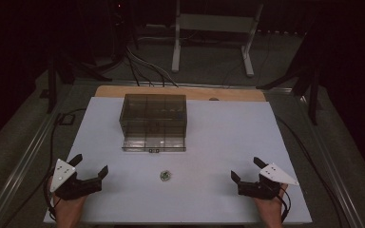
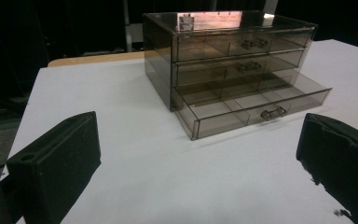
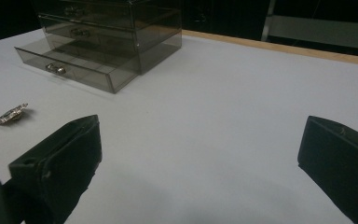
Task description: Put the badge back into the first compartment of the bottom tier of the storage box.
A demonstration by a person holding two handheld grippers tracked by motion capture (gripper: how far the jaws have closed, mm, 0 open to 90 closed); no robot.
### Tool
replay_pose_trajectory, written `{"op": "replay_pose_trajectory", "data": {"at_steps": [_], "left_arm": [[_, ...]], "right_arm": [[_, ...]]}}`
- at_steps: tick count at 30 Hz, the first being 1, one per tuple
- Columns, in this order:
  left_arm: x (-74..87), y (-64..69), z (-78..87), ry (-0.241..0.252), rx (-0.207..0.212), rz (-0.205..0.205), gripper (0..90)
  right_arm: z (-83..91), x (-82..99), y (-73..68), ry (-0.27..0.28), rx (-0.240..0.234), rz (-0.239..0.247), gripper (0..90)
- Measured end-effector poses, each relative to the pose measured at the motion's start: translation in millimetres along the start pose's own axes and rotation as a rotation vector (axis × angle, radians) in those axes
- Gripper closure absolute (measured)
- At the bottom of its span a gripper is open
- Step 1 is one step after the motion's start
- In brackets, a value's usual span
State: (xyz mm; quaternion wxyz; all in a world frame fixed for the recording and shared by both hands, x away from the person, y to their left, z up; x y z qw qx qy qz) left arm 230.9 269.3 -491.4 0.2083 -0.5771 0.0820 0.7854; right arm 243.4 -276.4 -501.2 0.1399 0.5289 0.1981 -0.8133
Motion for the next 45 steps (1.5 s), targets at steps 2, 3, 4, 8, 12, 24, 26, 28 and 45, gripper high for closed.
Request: {"op": "replay_pose_trajectory", "data": {"at_steps": [2, 3, 4, 8, 12, 24, 26, 28, 45], "left_arm": [[0.0, 0.4, -0.7, -0.007, -0.001, 0.003, 0.6], [0.0, 0.5, -0.8, -0.009, 0.001, 0.005, 0.6], [-0.1, 0.7, -0.9, -0.010, 0.003, 0.006, 0.6], [-0.3, 1.2, -1.6, -0.017, 0.005, 0.004, 0.7], [-0.3, 1.5, -1.8, -0.019, 0.006, 0.006, 0.7], [-3.4, 6.7, -5.7, -0.041, 0.040, -0.006, 0.7], [-4.4, 6.7, -5.8, -0.039, 0.046, 0.000, 0.7], [-5.9, 6.5, -5.9, -0.036, 0.051, 0.005, 0.7], [-23.2, 22.9, -21.7, -0.036, 0.124, -0.001, 0.6]], "right_arm": [[-0.7, 0.2, -0.7, -0.002, 0.001, 0.004, 0.0], [-0.8, 0.2, -0.9, -0.002, 0.002, 0.007, 0.0], [-0.8, 0.3, -1.1, -0.002, 0.005, 0.012, 0.0], [-0.6, 0.3, -2.9, -0.002, 0.019, 0.029, 0.0], [-1.3, 0.4, -3.5, -0.005, 0.018, 0.033, 0.0], [-0.5, 0.5, -2.5, -0.004, 0.013, 0.014, 0.0], [0.1, 1.1, -3.1, -0.005, 0.015, 0.018, 0.0], [0.3, 1.4, -3.7, -0.004, 0.017, 0.024, 0.0], [-0.2, 1.8, -3.2, -0.004, 0.025, 0.021, 0.0]]}}
Point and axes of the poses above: each handheld gripper's, and its own axes: z roughly backward along the jaws, x roughly out of its underside, y roughly to its right, the point moved 1 cm from there along -z, roughly forward along the jaws, and after that the axes turned 9 degrees about -z, right-handed, at the moved point
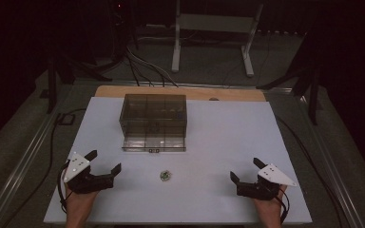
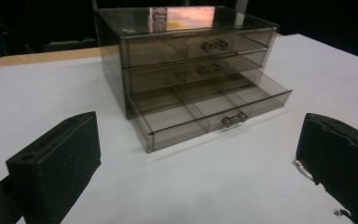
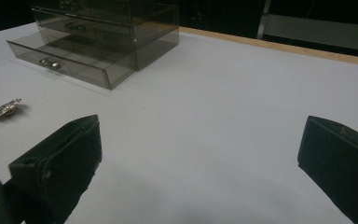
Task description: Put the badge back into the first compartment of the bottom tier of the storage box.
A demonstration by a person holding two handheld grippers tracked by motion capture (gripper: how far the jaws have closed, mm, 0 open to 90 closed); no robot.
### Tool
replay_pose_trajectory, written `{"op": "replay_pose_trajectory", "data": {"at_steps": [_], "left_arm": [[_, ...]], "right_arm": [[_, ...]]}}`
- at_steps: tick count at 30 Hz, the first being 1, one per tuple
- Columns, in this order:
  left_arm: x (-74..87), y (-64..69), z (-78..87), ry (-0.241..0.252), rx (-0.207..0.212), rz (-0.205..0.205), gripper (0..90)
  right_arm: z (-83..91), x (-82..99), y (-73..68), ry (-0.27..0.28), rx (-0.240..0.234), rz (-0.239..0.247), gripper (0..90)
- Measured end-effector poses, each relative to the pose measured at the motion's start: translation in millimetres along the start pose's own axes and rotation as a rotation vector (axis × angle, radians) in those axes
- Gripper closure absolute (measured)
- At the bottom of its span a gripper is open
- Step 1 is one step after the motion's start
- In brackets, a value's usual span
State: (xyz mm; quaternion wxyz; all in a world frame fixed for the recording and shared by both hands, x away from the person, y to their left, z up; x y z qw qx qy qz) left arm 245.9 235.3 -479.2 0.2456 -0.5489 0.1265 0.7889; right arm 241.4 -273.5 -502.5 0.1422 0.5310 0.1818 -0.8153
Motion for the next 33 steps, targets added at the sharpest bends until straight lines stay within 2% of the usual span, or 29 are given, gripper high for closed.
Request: {"op": "replay_pose_trajectory", "data": {"at_steps": [6, 17, 20, 24, 33], "left_arm": [[-4.7, 9.6, -13.5, -0.018, 0.032, -0.023, 0.7], [-12.1, 23.3, -35.7, -0.033, 0.080, -0.039, 0.7], [-12.1, 23.3, -35.7, -0.033, 0.080, -0.039, 0.7], [-15.5, 31.5, -47.4, -0.040, 0.102, -0.050, 0.7], [-16.7, 36.9, -57.7, -0.045, 0.126, -0.042, 0.7]], "right_arm": [[-0.5, 0.3, 0.4, -0.001, 0.000, -0.005, 0.0], [-0.4, 0.3, 0.6, -0.001, -0.002, -0.006, 0.0], [-0.4, 0.3, 0.6, -0.001, -0.002, -0.006, 0.0], [0.4, 0.2, 1.1, 0.000, -0.002, -0.007, 0.0], [0.9, 0.4, 0.1, -0.001, -0.002, -0.003, 0.0]]}}
Point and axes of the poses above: each handheld gripper's, and its own axes: z roughly backward along the jaws, x roughly out of its underside, y roughly to its right, the point moved 1 cm from there along -z, roughly forward along the jaws, and after that the axes turned 9 degrees about -z, right-handed, at the moved point
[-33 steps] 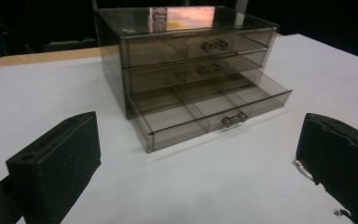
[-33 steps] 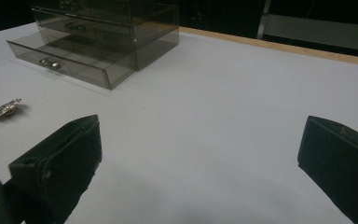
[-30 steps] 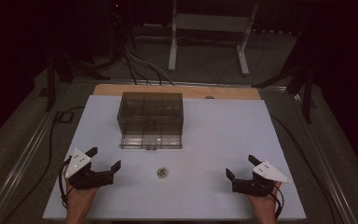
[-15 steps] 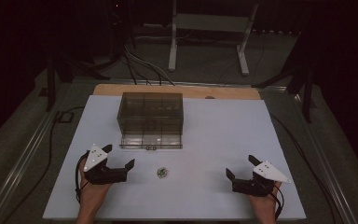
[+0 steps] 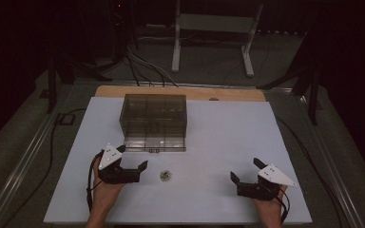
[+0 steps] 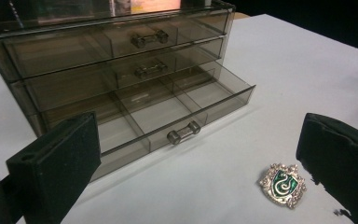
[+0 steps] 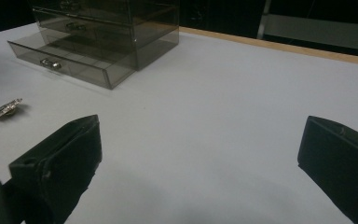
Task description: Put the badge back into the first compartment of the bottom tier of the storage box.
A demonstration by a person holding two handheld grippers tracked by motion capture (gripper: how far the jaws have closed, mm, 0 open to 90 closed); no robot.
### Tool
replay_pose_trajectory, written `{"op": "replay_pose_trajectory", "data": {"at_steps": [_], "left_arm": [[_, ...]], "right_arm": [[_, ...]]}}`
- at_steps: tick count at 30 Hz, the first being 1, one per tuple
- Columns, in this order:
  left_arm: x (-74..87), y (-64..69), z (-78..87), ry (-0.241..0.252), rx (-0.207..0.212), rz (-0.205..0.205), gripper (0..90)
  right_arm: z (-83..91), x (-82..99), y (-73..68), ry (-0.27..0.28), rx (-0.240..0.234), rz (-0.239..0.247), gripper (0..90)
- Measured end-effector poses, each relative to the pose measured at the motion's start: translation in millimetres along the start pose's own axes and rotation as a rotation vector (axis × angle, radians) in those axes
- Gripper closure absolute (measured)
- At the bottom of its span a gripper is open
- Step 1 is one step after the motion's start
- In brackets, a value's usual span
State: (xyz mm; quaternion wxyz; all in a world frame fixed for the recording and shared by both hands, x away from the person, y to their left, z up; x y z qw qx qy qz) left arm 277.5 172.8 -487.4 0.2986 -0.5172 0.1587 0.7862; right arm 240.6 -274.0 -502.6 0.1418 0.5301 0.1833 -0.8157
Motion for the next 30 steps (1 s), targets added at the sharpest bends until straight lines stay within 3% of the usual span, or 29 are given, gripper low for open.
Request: {"op": "replay_pose_trajectory", "data": {"at_steps": [30], "left_arm": [[-0.2, 13.1, -27.2, -0.056, 0.056, -0.022, 0.7]], "right_arm": [[-0.9, 0.2, -1.7, -0.007, -0.004, 0.012, 0.0]]}}
Point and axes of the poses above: each handheld gripper's, and its own axes: z roughly backward along the jaws, x roughly out of its underside, y roughly to its right, the point moved 1 cm from there along -z, roughly forward along the jaws, and after that the axes turned 9 degrees about -z, right-handed, at the moved point
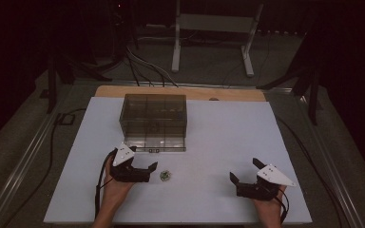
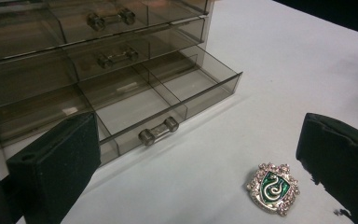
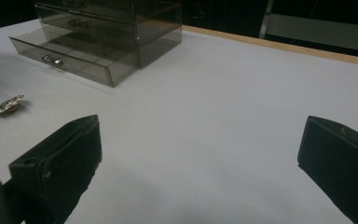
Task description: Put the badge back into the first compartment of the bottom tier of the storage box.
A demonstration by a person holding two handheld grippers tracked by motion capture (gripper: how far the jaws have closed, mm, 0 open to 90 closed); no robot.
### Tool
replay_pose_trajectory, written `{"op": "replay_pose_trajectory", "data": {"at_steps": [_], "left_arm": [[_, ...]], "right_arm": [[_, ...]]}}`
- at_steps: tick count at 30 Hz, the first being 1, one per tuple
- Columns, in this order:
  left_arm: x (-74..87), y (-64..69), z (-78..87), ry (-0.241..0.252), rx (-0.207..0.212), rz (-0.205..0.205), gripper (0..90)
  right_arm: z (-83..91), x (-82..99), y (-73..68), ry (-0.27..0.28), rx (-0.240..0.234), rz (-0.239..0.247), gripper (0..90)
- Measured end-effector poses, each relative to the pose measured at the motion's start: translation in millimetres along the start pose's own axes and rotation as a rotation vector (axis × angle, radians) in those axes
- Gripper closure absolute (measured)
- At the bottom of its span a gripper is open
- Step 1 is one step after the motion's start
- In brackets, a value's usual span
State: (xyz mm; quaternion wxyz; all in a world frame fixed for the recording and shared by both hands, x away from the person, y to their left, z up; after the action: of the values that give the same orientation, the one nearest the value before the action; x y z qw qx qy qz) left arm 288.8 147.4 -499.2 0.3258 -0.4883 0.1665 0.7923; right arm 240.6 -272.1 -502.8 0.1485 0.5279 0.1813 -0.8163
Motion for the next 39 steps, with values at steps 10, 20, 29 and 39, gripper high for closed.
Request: {"op": "replay_pose_trajectory", "data": {"at_steps": [10, 20, 29, 39], "left_arm": [[1.9, 2.8, -8.3, -0.022, 0.017, -0.002, 0.7], [3.7, 4.5, -14.5, -0.047, 0.034, -0.008, 1.1], [5.8, 5.5, -19.8, -0.088, 0.067, -0.006, 5.3], [7.5, 8.0, -23.8, -0.111, 0.098, -0.009, 7.8]], "right_arm": [[-0.5, 0.0, -0.6, 0.000, -0.002, 0.004, 0.0], [-1.0, 0.1, -1.0, -0.002, -0.004, 0.005, 0.0], [-1.4, 0.1, -1.6, -0.005, -0.001, 0.015, 0.0], [-0.9, 0.1, -1.6, -0.005, 0.002, 0.020, 0.0]]}}
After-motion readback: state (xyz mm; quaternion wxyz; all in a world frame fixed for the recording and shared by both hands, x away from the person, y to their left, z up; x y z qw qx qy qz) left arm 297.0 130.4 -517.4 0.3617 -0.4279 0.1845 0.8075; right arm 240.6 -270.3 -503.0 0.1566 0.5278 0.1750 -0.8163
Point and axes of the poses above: each handheld gripper's, and its own axes: z roughly backward along the jaws, x roughly out of its underside, y roughly to its right, the point moved 1 cm from there along -z, roughly forward along the jaws, and after that the axes turned 9 degrees about -z, right-handed, at the moved point
